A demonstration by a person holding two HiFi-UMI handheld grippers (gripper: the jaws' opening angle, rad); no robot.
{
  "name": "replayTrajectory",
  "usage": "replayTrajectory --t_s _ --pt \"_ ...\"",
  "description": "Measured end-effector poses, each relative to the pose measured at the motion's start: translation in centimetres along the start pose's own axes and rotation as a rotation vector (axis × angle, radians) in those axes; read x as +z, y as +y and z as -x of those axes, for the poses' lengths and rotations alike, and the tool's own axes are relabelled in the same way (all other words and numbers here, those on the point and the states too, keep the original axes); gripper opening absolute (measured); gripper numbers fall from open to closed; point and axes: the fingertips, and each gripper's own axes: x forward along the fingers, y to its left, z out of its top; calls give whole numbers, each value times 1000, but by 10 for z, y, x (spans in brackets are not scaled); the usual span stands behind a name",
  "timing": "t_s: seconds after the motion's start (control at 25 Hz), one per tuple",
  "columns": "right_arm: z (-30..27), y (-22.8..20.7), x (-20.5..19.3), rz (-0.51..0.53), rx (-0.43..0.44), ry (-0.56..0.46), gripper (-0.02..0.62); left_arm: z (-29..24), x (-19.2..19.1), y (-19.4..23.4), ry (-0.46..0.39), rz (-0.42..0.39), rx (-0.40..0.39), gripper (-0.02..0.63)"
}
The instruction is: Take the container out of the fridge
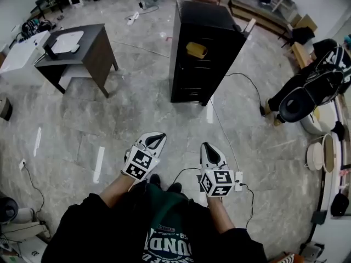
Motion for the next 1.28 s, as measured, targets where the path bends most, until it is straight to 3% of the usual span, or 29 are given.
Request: replayTrajectory --t_s 0.48,0.76,1.28 --pt "-20 36 -1 57 -9 18 38 18 -3 22 -53 -26 -72 14" --pt "-23 52 3 72 -7 21 38 22 -4 34 -53 -9 -66 14" --pt "-51 0 15 44 34 21 38 -28 16 28 -35 -7 -29 14"
